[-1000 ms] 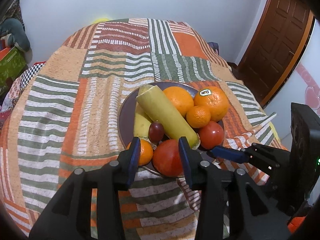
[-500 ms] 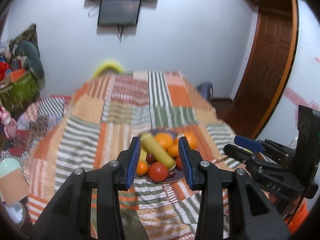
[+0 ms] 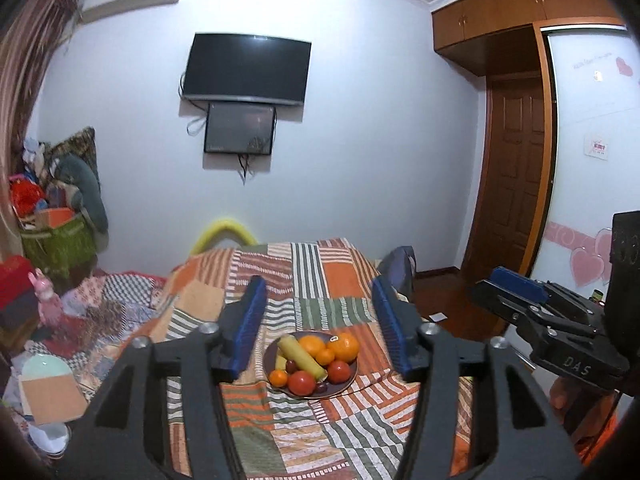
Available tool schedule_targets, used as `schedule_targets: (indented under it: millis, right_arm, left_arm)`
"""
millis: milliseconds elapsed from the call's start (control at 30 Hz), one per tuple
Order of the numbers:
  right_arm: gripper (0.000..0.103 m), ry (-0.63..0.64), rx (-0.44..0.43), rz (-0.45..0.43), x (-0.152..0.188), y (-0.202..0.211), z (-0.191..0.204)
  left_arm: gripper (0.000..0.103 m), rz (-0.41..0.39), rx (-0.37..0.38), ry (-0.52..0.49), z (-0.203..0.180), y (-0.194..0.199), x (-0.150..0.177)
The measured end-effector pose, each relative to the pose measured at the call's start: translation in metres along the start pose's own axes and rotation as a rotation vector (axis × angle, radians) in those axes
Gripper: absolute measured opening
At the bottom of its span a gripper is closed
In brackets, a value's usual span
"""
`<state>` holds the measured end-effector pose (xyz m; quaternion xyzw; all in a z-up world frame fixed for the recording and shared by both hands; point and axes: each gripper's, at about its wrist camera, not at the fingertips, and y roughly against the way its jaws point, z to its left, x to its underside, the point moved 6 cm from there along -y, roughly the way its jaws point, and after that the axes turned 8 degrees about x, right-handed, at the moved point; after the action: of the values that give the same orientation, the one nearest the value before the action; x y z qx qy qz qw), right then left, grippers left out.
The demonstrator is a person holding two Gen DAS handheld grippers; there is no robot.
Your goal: Organize fruits
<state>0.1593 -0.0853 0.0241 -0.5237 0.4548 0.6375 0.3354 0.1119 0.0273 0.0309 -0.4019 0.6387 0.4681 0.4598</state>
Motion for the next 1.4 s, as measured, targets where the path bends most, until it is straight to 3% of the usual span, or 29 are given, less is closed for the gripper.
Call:
schedule_targets:
  millis: [133,233,367,500,667,1400]
  right_arm:
    - [0.065,-0.016,0.007,-0.02,0.001,0.006,0.001]
    - [0.069,-0.021,0.011,-0.025,0.002,0.006,0.0]
    - [0.086,-0.023,0.043,-0.048,0.002,0.012,-0.002]
    - [0.087,-0.019,0.052,-0.051,0.004,0.016,-0.001]
    - [0.097,-0.007,0.079,-0.064,0.006,0.021,0.002]
    - [0.103,-0.012,0.105,-0.069,0.01,0.027,-0.004]
  left_arm:
    - [0.066,-0.017,0.002,-0.01,-0.007,0.014,0.001]
    - [0.071,-0.018,0.005,-0.014,-0.011,0.018,0.002]
    - [0.074,-0.02,0.016,-0.015,-0.014,0.025,0.003]
    - [0.074,-0.016,0.014,-0.018,-0.016,0.028,0.006]
    - [0.079,-0.023,0.005,-0.02,-0.017,0.032,0.006]
    - [0.098,-0.047,-0.031,-0.048,-0.019,0.034,0.011]
